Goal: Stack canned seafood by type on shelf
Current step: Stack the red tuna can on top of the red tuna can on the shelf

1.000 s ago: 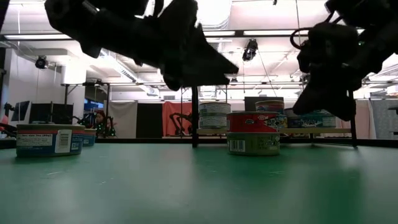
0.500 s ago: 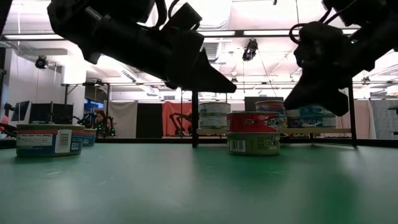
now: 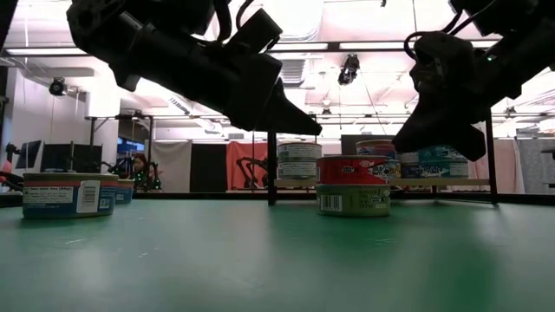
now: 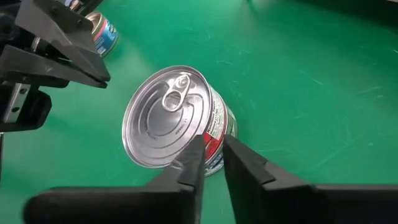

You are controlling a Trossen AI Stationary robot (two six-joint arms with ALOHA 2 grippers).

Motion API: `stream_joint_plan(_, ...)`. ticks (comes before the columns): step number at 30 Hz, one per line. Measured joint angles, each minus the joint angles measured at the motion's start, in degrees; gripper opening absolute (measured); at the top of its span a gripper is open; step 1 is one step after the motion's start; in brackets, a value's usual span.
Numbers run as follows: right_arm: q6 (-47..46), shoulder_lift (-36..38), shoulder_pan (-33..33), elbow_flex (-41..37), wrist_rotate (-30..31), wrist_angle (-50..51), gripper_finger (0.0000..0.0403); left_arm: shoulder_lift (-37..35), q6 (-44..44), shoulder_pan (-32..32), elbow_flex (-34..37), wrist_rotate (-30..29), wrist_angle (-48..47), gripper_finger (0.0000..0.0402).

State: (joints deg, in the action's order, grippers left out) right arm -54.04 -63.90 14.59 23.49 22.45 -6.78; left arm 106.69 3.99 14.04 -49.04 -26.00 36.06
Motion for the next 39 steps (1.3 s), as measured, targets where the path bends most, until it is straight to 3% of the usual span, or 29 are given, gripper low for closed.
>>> stream_joint_plan(10, 0.02, -0.04, 0.00, 0.00, 0.07, -1.14, 0.0157, 0.00, -1.68, 0.00, 0.01, 0.00, 0.57, 0.0000)
stream_joint_plan(16, 0.02, -0.07, 0.04, 0.00, 0.07, -1.21, 0.0207, 0.00, -2.01, 0.00, 0.02, 0.01, 1.37, 0.0000)
stream_joint_plan(26, 0.18, -0.07, 0.13, -0.16, 0.09, -1.13, 0.0243, 0.01, -4.09, 0.00, 0.04, 0.04, 1.40, 0.0000)
stream_joint_plan(31, 0.66, -0.07, 0.13, -0.22, 0.14, -1.19, 0.0252, 4.26, -3.29, 0.00, -0.07, 0.01, 9.15, 0.0000)
stream_joint_plan(39, 0.19, -0.07, 0.15, -0.26, 0.07, -1.27, 0.0261, 7.30, -2.72, -0.07, -0.09, -0.50, 11.32, 0.0000)
